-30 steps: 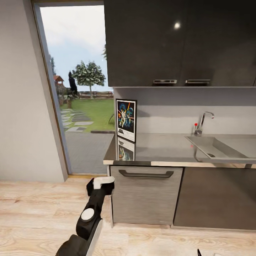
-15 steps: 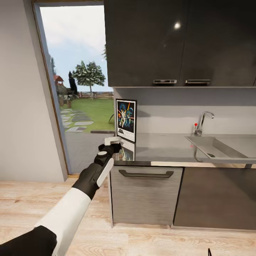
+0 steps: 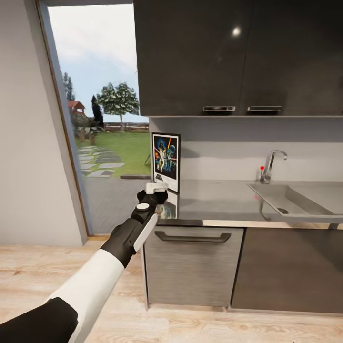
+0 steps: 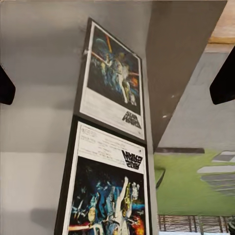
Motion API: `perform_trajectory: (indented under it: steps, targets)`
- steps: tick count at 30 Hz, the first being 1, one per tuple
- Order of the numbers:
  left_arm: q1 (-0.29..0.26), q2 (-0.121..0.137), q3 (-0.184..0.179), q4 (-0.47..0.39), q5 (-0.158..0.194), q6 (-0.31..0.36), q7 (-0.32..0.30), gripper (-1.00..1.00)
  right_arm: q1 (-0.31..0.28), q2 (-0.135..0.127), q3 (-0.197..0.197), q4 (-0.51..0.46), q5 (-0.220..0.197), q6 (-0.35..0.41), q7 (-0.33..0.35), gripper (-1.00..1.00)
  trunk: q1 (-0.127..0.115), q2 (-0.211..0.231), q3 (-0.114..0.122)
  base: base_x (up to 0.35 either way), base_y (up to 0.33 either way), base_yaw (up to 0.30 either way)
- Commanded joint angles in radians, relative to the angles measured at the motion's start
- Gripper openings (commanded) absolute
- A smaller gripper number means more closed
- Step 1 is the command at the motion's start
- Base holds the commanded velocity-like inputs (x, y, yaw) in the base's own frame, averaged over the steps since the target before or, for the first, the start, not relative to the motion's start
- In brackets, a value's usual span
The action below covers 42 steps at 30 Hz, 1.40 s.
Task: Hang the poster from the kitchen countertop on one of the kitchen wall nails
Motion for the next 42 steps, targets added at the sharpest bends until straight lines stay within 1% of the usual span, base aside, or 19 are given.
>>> perform_trajectory:
  steps: [1, 2, 3, 10, 15, 23, 24, 26, 27, 28, 30, 34, 36, 38, 42]
  targets:
    - [-0.001, 0.0, -0.003, -0.001, 0.008, 0.003, 0.008, 1.0, 0.0, 0.0, 0.002, 0.002, 0.0, -0.001, -0.012, 1.0, 0.0, -0.001, -0.001, 0.254, -0.172, 0.0]
    - [-0.001, 0.0, -0.002, 0.0, 0.008, 0.002, 0.008, 1.0, 0.001, 0.0, 0.002, 0.008, 0.0, 0.0, -0.03, 1.0, 0.0, -0.001, -0.001, 0.271, -0.184, 0.0]
    - [-0.001, 0.0, -0.002, -0.001, 0.008, 0.002, 0.008, 1.0, 0.001, 0.0, 0.002, 0.009, 0.0, 0.0, -0.033, 1.0, 0.0, -0.001, -0.001, 0.274, -0.186, 0.0]
    - [-0.001, 0.0, -0.003, -0.002, 0.008, 0.002, 0.009, 1.0, 0.001, 0.001, 0.002, 0.012, 0.0, 0.0, -0.038, 1.0, 0.0, -0.001, -0.001, 0.278, -0.189, -0.046]
    - [-0.001, 0.0, -0.003, -0.002, 0.008, 0.002, 0.01, 1.0, 0.001, 0.001, 0.002, 0.012, 0.0, 0.0, -0.038, 1.0, 0.0, -0.001, 0.002, 0.184, -0.129, -0.229]
    - [-0.001, 0.0, -0.008, 0.002, 0.007, -0.015, 0.013, 1.0, 0.001, 0.001, 0.003, 0.012, 0.0, 0.0, -0.04, 1.0, 0.0, -0.001, 0.007, 0.038, -0.027, -0.279]
    - [-0.009, 0.0, -0.018, 0.011, 0.004, -0.013, 0.067, 1.0, 0.001, 0.002, 0.004, 0.012, 0.001, 0.0, -0.041, 1.0, 0.0, -0.001, 0.007, 0.002, -0.001, -0.069]
    - [-0.029, 0.0, -0.019, 0.028, 0.003, -0.012, 0.112, 1.0, 0.001, 0.003, 0.004, 0.013, 0.001, 0.0, -0.041, 1.0, 0.0, -0.001, 0.007, 0.001, -0.001, -0.049]
    - [-0.06, 0.0, -0.019, 0.056, 0.003, -0.012, 0.154, 1.0, 0.001, 0.007, 0.004, 0.013, 0.002, 0.0, -0.041, 1.0, 0.0, -0.001, 0.007, 0.001, -0.001, -0.028]
    - [-0.077, 0.0, -0.019, 0.073, 0.003, -0.012, 0.17, 1.0, 0.001, 0.009, 0.004, 0.013, 0.003, 0.0, -0.041, 1.0, 0.0, -0.001, 0.007, 0.001, 0.0, -0.022]
    - [-0.133, 0.0, -0.019, 0.141, 0.002, -0.013, 0.211, 1.0, 0.001, 0.012, 0.003, 0.013, 0.004, 0.0, -0.041, 1.0, 0.0, -0.001, 0.007, 0.0, 0.0, -0.012]
    - [-0.183, 0.0, -0.019, 0.201, 0.002, -0.014, 0.229, 1.0, 0.001, 0.013, 0.003, 0.013, 0.004, 0.0, -0.041, 1.0, 0.0, -0.001, 0.008, 0.0, 0.0, -0.005]
    - [-0.227, 0.0, -0.018, 0.242, 0.002, -0.015, 0.238, 1.0, 0.001, 0.014, 0.003, 0.013, 0.003, 0.0, -0.041, 1.0, 0.0, -0.001, 0.008, 0.0, 0.0, -0.002]
    - [-0.243, 0.0, -0.017, 0.257, 0.001, -0.017, 0.241, 1.0, 0.001, 0.014, 0.003, 0.013, 0.003, 0.0, -0.041, 1.0, 0.0, -0.001, 0.008, 0.0, 0.0, -0.001]
    - [-0.255, 0.0, -0.017, 0.267, 0.0, -0.029, 0.243, 1.0, 0.001, 0.015, 0.002, 0.012, 0.004, -0.001, -0.041, 1.0, 0.0, -0.001, 0.008, 0.0, 0.0, 0.0]
